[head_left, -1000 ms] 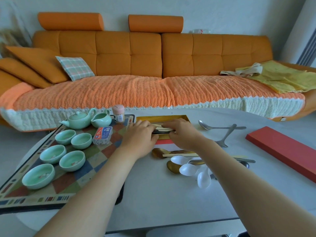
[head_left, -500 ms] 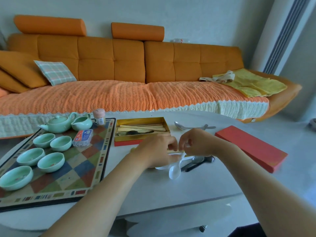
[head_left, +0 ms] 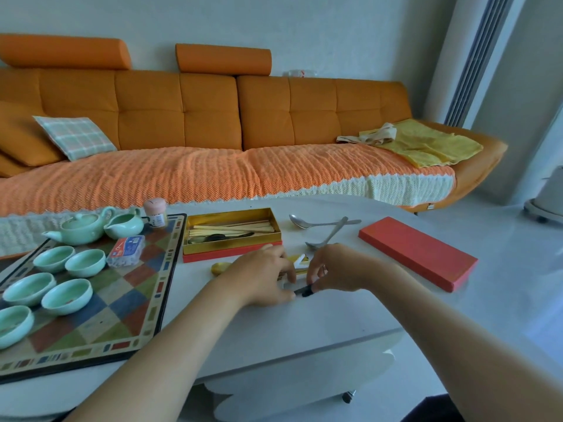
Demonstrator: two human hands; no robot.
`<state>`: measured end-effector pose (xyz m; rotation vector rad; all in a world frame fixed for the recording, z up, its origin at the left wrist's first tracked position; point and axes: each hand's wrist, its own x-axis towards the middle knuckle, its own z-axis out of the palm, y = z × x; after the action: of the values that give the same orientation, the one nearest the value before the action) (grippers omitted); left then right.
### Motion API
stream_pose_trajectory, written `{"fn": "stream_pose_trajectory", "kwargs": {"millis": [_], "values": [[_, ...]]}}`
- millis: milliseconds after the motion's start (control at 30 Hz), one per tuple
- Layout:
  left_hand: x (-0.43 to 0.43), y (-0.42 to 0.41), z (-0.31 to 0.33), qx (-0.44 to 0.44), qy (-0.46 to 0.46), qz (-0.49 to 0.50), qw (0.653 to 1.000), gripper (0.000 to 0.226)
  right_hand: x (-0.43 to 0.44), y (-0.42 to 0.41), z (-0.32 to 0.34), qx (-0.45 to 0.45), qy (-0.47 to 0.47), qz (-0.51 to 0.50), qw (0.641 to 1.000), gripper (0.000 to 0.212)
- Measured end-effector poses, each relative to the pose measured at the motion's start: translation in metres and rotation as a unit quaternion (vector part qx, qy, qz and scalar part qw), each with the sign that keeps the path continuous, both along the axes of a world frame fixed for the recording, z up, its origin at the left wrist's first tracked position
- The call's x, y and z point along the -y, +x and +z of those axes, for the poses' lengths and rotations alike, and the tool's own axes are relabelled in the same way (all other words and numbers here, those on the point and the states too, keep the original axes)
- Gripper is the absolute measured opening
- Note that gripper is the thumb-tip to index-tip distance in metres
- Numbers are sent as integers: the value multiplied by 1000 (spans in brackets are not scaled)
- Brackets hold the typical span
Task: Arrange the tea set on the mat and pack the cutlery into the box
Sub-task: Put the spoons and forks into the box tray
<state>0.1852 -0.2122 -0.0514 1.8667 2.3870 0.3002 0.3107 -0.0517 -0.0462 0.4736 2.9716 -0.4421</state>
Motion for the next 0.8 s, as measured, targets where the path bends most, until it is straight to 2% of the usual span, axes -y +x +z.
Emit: {"fn": "stream_pose_trajectory", "kwargs": {"millis": [133,267,433,533,600,633,700,800], "values": [[-2,0,-3,9,17,2,1000,34,0,-4,2,-7,-1,-1,1000,10],[-6,-5,-3,39,61,33,997,22,-4,-7,11,-50,-11,-2,999,15],[-7,-14,1,94,116,80,986,22,-5,-19,17,-129,-27,-18,991,14],[-6,-24,0,152,170,134,964,18,-5,-35,12,-193,24,-31,980,11],[-5,-34,1,193,219,181,939,16,-5,-49,7,-257,57,-68,962,25],[-4,-40,1,215,241,204,924,16,-2,-56,7,-296,45,-96,949,33],[-1,-52,2,262,278,239,893,19,8,-71,12,-357,-52,-164,918,44],[1,-65,2,320,316,261,854,23,24,-95,15,-335,-273,-242,869,47]]}}
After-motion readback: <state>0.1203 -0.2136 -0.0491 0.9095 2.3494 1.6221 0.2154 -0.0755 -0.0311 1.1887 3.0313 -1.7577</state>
